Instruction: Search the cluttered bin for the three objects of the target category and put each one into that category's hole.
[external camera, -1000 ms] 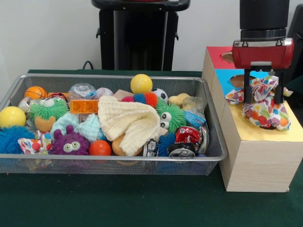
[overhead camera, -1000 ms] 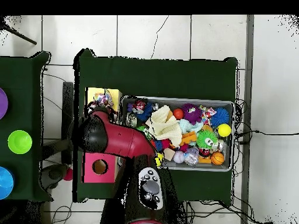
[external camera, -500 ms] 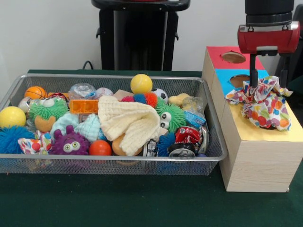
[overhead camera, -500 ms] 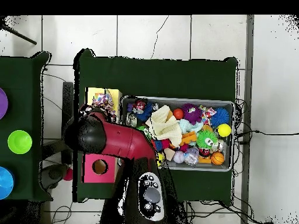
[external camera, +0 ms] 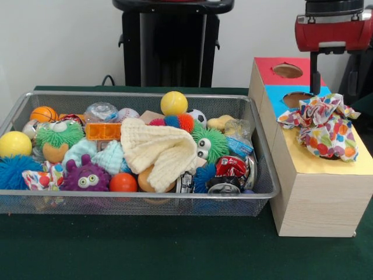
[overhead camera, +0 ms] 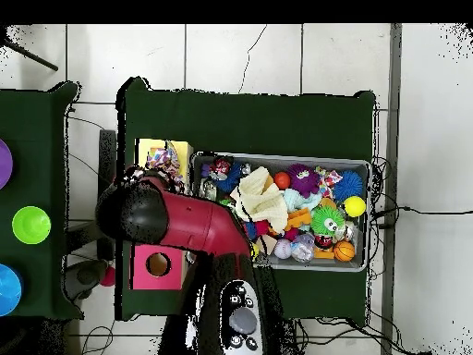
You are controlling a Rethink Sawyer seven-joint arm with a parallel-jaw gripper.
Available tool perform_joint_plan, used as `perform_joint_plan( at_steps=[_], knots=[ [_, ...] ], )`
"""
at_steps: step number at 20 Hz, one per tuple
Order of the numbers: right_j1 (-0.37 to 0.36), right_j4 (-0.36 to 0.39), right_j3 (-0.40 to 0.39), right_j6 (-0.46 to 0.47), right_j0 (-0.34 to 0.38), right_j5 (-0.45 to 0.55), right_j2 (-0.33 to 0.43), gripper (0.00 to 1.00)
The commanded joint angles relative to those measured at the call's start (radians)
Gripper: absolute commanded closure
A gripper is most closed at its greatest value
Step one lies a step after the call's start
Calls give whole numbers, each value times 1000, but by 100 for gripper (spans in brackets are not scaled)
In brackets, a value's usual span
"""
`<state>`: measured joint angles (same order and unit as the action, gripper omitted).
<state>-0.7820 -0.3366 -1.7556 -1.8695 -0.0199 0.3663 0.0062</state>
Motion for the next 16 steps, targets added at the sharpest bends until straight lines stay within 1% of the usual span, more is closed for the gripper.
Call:
perform_joint_plan(
  at_steps=[1, 2, 3, 4, 5, 9, 14, 16],
  knots=[
    [4, 102, 33, -33, 39, 170, -28, 0],
    [4, 117, 30, -14, 50, 179, -29, 0],
    [7, 147, 35, 24, 63, 185, -32, 0],
    [6, 158, 30, 38, 78, 187, -23, 0],
    [3, 170, 18, 59, 103, 173, -8, 0],
    [-7, 224, -2, 120, 191, 166, 49, 0],
    [-7, 310, 9, 185, 289, 188, 109, 0],
    [-1, 342, 14, 207, 332, 178, 135, 0]
  ],
)
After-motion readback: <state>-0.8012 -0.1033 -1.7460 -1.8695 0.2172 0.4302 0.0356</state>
